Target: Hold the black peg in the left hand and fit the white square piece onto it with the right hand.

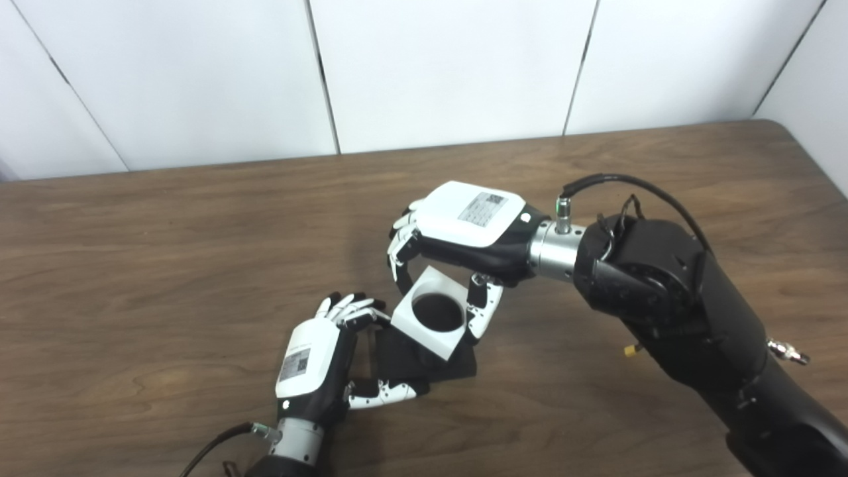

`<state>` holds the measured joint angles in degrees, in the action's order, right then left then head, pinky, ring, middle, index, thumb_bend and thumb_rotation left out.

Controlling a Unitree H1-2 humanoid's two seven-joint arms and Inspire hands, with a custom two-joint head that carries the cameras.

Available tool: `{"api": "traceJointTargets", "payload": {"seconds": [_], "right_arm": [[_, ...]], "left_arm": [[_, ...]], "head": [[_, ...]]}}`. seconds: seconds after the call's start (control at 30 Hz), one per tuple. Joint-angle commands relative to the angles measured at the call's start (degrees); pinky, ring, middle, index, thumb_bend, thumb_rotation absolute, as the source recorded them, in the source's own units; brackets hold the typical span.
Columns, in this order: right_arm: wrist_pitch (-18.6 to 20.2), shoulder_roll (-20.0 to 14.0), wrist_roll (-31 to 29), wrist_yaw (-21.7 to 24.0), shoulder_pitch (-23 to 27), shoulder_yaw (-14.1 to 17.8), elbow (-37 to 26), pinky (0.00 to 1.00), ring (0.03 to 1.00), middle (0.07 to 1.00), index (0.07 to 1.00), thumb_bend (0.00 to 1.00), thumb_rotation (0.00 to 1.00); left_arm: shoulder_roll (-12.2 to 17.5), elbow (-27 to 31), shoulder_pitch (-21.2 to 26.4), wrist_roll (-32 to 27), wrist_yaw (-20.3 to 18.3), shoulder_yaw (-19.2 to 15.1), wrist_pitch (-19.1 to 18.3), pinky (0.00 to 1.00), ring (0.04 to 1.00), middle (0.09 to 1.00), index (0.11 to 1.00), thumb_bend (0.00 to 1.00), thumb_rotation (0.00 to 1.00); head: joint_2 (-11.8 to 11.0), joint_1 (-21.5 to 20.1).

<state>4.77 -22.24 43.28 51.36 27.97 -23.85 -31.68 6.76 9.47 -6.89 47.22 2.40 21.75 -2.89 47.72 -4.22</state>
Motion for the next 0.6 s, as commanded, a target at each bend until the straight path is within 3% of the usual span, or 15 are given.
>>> {"api": "traceJointTargets", "payload": {"seconds": [0.0,0.57], "right_arm": [[-1.47,0.14,0.29,-2.03,1.10,0.54,-0.38,0.89,0.847,0.742,0.483,0.52,0.13],[-1.34,-0.73,1.34,0.94,0.82,-0.27,-0.26,0.89,0.856,0.752,0.486,0.53,0.14]], "left_arm": [[0.09,-0.29,-1.04,0.36,-2.01,0.95,-1.15,0.98,0.877,0.797,0.485,0.52,0.05],[0.17,0.26,-1.17,0.01,-1.87,1.06,-1.38,0.98,0.878,0.793,0.485,0.52,0.05]], "head": [[0.21,0.01],[0.47,-0.18]]}}
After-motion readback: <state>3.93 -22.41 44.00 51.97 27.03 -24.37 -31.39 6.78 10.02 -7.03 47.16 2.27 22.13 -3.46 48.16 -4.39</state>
